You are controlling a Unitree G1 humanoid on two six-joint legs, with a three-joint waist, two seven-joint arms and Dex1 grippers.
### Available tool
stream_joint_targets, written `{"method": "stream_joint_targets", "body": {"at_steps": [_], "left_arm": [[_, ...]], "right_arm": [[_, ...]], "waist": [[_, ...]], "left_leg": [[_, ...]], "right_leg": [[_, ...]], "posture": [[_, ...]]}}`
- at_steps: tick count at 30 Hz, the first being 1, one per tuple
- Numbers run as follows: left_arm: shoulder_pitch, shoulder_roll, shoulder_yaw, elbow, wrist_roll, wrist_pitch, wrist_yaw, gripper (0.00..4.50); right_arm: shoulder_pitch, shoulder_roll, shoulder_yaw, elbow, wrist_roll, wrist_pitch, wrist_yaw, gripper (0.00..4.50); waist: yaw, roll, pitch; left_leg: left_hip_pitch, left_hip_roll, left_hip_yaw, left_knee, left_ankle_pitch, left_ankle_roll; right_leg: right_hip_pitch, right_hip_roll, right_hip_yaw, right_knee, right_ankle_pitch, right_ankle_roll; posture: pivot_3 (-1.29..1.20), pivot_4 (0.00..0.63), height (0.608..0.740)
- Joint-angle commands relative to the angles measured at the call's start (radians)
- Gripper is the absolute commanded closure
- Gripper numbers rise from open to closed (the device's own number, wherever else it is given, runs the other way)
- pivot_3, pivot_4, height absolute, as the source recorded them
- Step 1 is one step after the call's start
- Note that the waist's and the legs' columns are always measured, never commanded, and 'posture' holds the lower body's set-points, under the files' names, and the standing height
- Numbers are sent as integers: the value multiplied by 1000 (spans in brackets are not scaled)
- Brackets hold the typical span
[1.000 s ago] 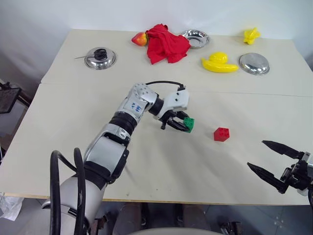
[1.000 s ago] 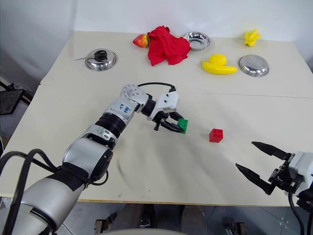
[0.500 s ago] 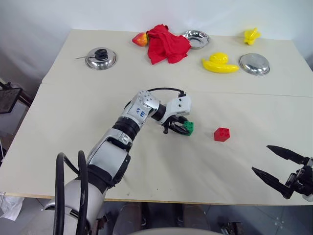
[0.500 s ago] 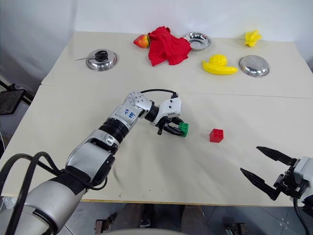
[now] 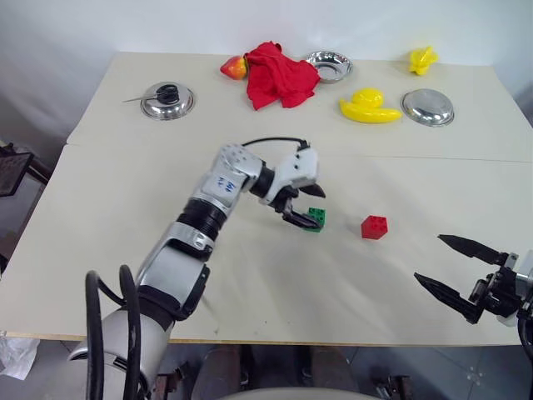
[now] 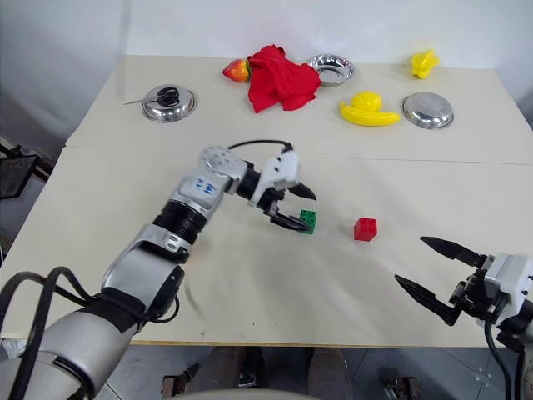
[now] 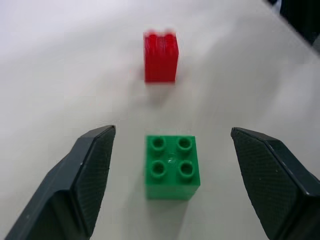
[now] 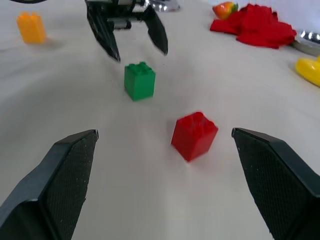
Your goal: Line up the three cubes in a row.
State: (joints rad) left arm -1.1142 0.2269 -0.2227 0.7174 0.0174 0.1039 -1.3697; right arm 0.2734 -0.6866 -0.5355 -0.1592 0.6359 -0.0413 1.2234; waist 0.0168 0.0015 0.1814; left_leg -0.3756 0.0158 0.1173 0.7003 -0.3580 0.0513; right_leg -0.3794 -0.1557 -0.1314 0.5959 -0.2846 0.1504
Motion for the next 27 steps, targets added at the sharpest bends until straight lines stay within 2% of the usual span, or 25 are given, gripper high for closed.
{"method": "stream_joint_targets", "body": {"at_steps": [1,2,5,7,10,15,20,22,27], "left_arm": [[26,101,88,-75,-108,-52,-88,574],[34,124,105,-82,-128,-54,-95,574],[129,241,247,-144,-287,-95,-204,80],[185,288,306,-188,-361,-100,-228,37],[354,430,376,-242,-386,-87,-191,37],[644,580,517,-297,-413,-84,-92,37],[949,601,722,-411,-462,-61,50,37],[1070,581,792,-494,-507,-11,91,37],[1341,486,867,-725,-558,2,166,37]], "right_arm": [[-47,-13,21,-11,24,8,12,0],[-60,-13,28,-12,28,9,14,0],[-114,-5,72,-51,62,47,10,0],[-145,8,95,-60,54,14,27,0],[-187,13,159,-96,60,44,30,0],[-214,14,242,-115,50,52,65,0],[-226,17,288,-115,59,59,97,0],[-227,16,296,-111,62,60,108,0],[-242,16,294,-71,51,39,136,0]], "waist": [[-5,0,0],[-5,0,0],[-10,1,0],[-17,1,0],[-20,1,0],[-21,1,0],[-17,0,0],[-21,0,0],[-20,0,0]], "left_leg": [[0,0,0,0,0,0],[0,0,0,0,0,0],[0,1,0,0,0,0],[0,2,-1,0,0,0],[1,1,-2,1,0,0],[1,1,-1,0,0,0],[2,-1,-3,0,0,0],[2,-2,-4,-1,-1,0],[4,-2,-3,-1,-1,0]], "right_leg": [[0,0,0,0,0,0],[0,0,0,0,0,0],[0,0,0,1,0,0],[0,0,0,1,0,0],[1,0,0,1,0,0],[1,-1,0,2,0,-1],[2,-6,-1,4,-1,-1],[1,-7,-1,4,-1,-1],[3,-9,-1,4,-1,-2]], "posture": [[0,150,740],[0,150,740],[0,150,740],[0,150,740],[0,150,740],[0,150,740],[0,150,740],[0,150,740],[0,150,740]]}}
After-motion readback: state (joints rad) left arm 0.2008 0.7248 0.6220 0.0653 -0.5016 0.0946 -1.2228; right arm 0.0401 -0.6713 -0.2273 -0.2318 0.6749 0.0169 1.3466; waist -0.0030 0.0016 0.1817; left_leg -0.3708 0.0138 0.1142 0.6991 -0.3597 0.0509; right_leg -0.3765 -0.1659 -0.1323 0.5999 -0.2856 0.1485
